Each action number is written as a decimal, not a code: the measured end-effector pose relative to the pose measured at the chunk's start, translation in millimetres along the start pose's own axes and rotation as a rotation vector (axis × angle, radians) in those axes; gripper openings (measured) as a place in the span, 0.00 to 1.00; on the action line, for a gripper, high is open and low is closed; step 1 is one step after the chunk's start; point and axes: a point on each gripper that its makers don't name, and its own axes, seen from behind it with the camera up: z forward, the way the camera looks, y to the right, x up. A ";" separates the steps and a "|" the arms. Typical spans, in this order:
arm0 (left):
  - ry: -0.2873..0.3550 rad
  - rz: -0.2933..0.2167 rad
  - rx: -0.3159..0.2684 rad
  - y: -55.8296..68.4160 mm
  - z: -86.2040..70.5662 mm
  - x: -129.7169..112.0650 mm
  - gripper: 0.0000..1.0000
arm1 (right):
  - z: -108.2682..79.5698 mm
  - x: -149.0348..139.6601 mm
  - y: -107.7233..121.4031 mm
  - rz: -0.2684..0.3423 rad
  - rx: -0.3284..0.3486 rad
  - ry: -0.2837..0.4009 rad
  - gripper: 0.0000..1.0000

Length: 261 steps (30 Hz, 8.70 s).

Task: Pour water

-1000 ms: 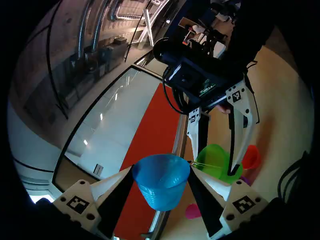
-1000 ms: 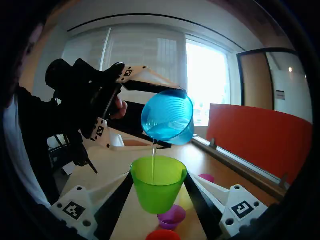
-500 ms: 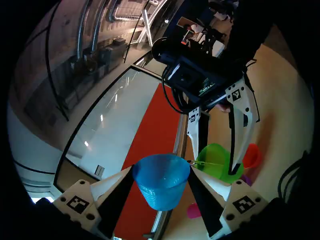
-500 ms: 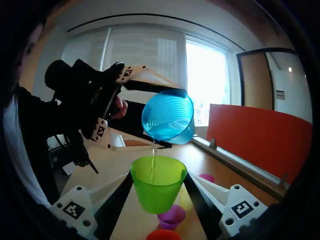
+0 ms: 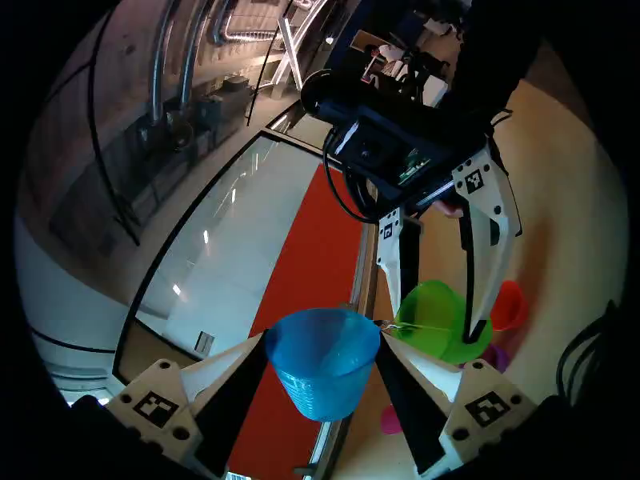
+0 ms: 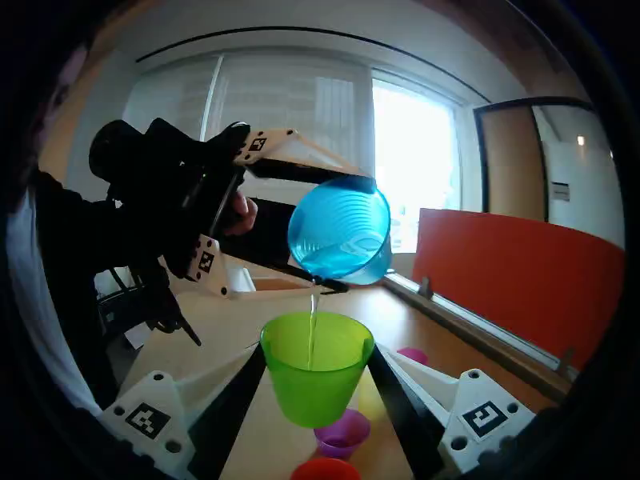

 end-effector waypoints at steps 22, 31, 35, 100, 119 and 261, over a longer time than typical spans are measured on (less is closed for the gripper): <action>-0.006 0.067 -0.005 4.3 -3.6 2.8 0.89 | 1.8 -2.6 -1.3 -0.005 0.001 -0.006 0.92; -0.007 0.081 -0.005 5.4 -5.0 2.5 0.89 | 3.1 -4.3 -2.8 -0.009 0.003 -0.008 0.92; -0.008 0.085 -0.003 4.8 -5.8 2.5 0.89 | 3.0 -4.4 -3.2 -0.008 0.005 -0.008 0.92; -0.008 0.247 0.010 -4.2 -8.5 10.3 0.89 | 1.9 -0.3 -4.7 -0.020 0.007 0.005 0.91; -0.002 0.302 0.019 -9.2 -8.6 16.9 0.89 | 0.5 1.6 -5.0 -0.017 0.007 0.014 0.92; -0.001 -1.102 0.069 -28.5 -19.6 -45.4 0.89 | -11.8 32.8 -4.1 -0.049 -0.061 0.076 0.91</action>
